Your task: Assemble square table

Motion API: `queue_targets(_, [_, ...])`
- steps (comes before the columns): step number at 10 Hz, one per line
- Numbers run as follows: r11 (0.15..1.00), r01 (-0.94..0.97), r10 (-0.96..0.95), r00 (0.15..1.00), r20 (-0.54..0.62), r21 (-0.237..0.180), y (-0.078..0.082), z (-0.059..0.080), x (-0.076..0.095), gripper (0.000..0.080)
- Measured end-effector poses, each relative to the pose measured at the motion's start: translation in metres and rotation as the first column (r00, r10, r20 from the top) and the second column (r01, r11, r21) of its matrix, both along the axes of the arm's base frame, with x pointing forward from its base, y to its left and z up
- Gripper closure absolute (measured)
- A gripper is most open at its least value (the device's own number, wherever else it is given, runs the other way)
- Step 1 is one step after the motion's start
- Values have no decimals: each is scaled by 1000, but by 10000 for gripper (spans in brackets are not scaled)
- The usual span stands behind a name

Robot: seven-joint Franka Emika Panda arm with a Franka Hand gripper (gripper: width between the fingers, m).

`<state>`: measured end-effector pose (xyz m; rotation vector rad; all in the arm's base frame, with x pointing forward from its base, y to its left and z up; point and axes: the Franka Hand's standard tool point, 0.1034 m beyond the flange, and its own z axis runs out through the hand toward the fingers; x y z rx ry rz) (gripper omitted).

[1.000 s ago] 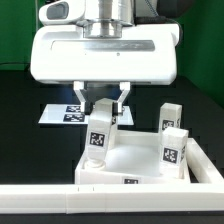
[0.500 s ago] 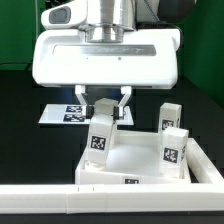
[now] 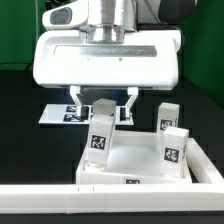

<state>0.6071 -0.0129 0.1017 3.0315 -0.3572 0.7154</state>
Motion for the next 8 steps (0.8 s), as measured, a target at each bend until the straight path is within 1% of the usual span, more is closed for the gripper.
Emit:
queue_targets(1, [1000, 1, -1, 1000, -1, -3, -4, 0, 0, 280])
queue_targets(2, [1000, 6, -6, 1000, -1, -3, -7, 0, 0, 168])
queue_targets(3, [1000, 8, -8, 1000, -2, -2, -9, 1, 0, 155])
queue_targets(4, [1000, 10, -10, 1000, 1, -1, -11, 5, 1, 155])
queue_targets(5, [1000, 3, -3, 1000, -4, 2, -13, 11, 2, 151])
queue_targets(7, [1000, -9, 10, 1000, -19, 15, -20, 29, 5, 150])
queue_targets(8, [1000, -9, 10, 1000, -25, 24, -20, 34, 5, 150])
